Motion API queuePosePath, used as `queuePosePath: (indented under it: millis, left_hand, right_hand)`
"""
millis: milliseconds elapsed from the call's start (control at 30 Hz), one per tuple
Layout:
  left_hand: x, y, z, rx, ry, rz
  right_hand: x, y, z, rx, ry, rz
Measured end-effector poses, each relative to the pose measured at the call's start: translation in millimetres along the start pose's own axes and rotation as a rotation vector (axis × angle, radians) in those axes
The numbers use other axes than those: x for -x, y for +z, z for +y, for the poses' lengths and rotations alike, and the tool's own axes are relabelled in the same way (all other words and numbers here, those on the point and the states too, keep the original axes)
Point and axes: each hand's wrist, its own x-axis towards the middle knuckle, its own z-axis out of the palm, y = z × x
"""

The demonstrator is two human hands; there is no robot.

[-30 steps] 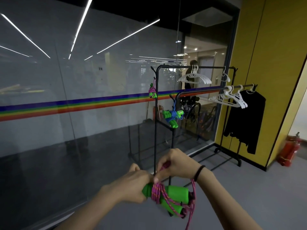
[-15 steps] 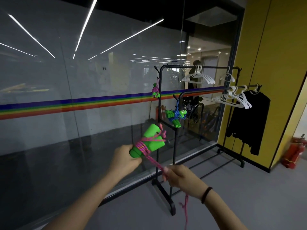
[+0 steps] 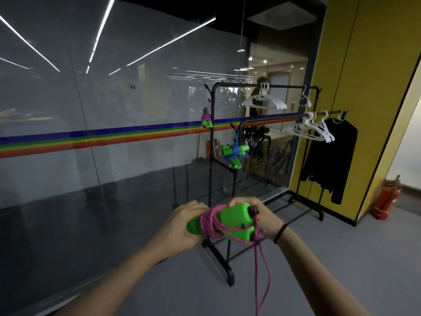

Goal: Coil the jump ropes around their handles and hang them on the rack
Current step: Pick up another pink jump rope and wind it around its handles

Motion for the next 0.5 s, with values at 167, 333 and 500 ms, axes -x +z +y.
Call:
queuePosePath:
  millis: [167,333,500]
  left_hand:
    - [-4,12,11,0.428,-0.368,0.274]
    - [-3,30,-4,0.457,-0.708,0.382]
    - [-3,27,-20,-0.023,-0.688,0.188]
  right_hand:
    - [2,36,22,0.027,0.175,0.140]
    - [9,44,27,0.730,0.225,0.128]
    - [14,55,9,1.104,0.196,-0.049]
